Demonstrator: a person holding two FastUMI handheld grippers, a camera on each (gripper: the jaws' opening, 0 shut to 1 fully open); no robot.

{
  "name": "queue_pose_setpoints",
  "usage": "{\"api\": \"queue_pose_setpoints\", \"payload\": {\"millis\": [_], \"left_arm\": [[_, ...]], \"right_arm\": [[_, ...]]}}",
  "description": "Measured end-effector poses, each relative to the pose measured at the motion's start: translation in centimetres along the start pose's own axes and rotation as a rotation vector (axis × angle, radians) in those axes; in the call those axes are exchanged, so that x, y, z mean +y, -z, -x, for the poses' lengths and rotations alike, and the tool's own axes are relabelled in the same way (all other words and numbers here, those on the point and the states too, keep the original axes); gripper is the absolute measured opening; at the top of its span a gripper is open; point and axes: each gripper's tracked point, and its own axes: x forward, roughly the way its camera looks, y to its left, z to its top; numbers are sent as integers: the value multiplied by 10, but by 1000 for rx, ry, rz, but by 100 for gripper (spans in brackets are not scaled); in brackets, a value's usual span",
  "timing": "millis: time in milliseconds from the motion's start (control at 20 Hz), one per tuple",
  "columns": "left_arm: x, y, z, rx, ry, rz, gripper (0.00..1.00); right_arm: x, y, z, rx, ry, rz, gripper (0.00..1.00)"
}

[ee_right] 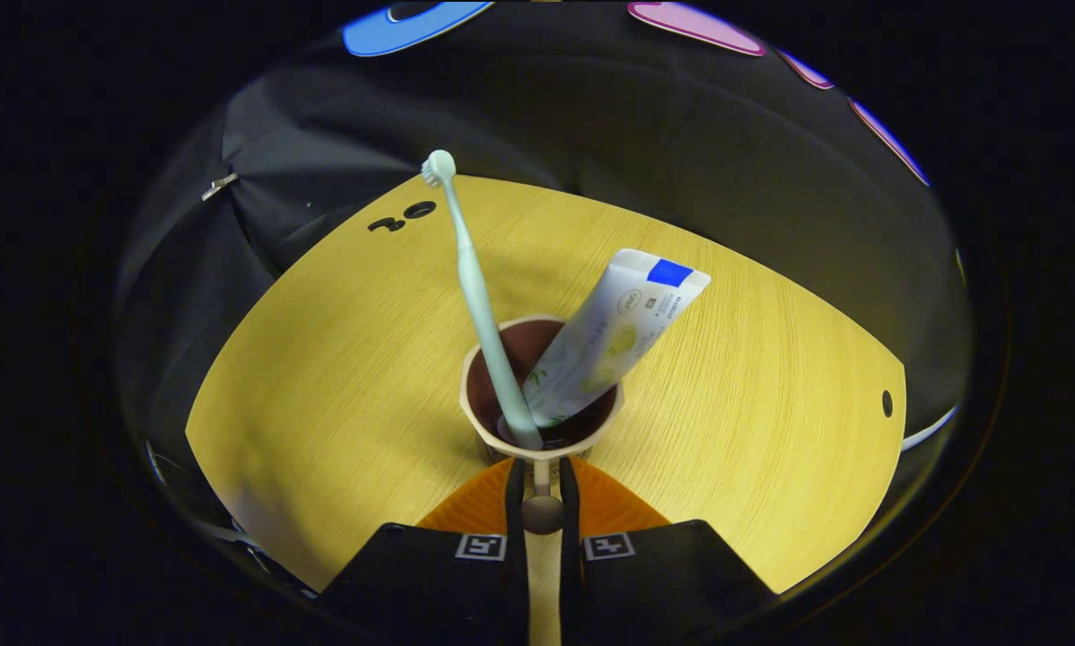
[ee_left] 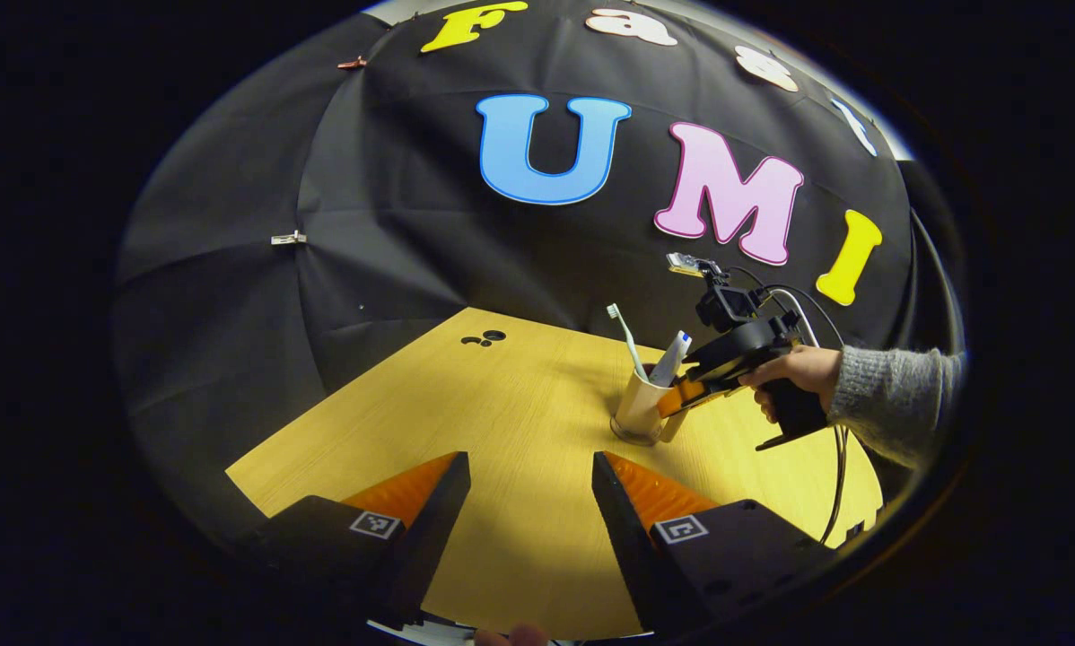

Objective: Put the toothbrush and toothpaste on the desktop into the cup, then pick up the cup and place it on the coaster on the desktop.

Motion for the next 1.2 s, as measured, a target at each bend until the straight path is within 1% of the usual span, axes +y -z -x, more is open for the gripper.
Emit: {"api": "queue_pose_setpoints", "payload": {"millis": [150, 250, 300, 350, 400, 450, 550, 600, 650, 700, 750, 850, 900, 950, 1000, 1050, 1200], "left_arm": [[2, -1, 1, -3, -4, 1, 88], [4, -3, 2, -6, -5, 2, 87], [4, -4, 3, -7, -6, 1, 88], [5, -4, 4, -7, -6, 0, 88], [5, -4, 4, -7, -7, 0, 87], [4, -3, 3, -6, -6, -1, 87], [4, -5, 6, -8, -4, -2, 88], [3, -7, 7, -10, -3, -3, 87], [2, -8, 8, -14, -1, -5, 88], [2, -10, 10, -17, -1, -8, 88], [0, -10, 9, -19, 1, -11, 87], [-3, -14, 12, -24, 8, -15, 87], [-5, -17, 13, -28, 12, -20, 88], [-7, -19, 15, -34, 15, -26, 87], [-10, -25, 17, -41, 22, -30, 88], [-14, -29, 19, -47, 28, -34, 87], [-29, -48, 28, -74, 58, -51, 87]], "right_arm": [[0, 0, 0, 5, 1, 5, 22], [1, 0, -1, 9, 4, 0, 23], [0, -1, -1, 11, 1, -9, 19], [-1, -2, 0, 11, 2, -17, 26], [-3, -3, 1, 10, 5, -22, 19], [-3, -4, 3, 8, 7, -28, 28], [-3, -6, 6, 2, 8, -38, 34], [-5, -8, 8, -3, 10, -45, 41], [-5, -9, 11, -8, 7, -52, 40], [-5, -10, 15, -13, 5, -62, 43], [-7, -11, 18, -19, 4, -71, 43], [-9, -16, 31, -40, -3, -93, 46], [-11, -18, 40, -50, -10, -106, 48], [-13, -20, 50, -63, -13, -120, 47], [-18, -22, 62, -84, -9, -132, 50], [-22, -25, 76, -112, -3, -139, 54], [-33, -37, 125, -225, 6, -169, 54]]}}
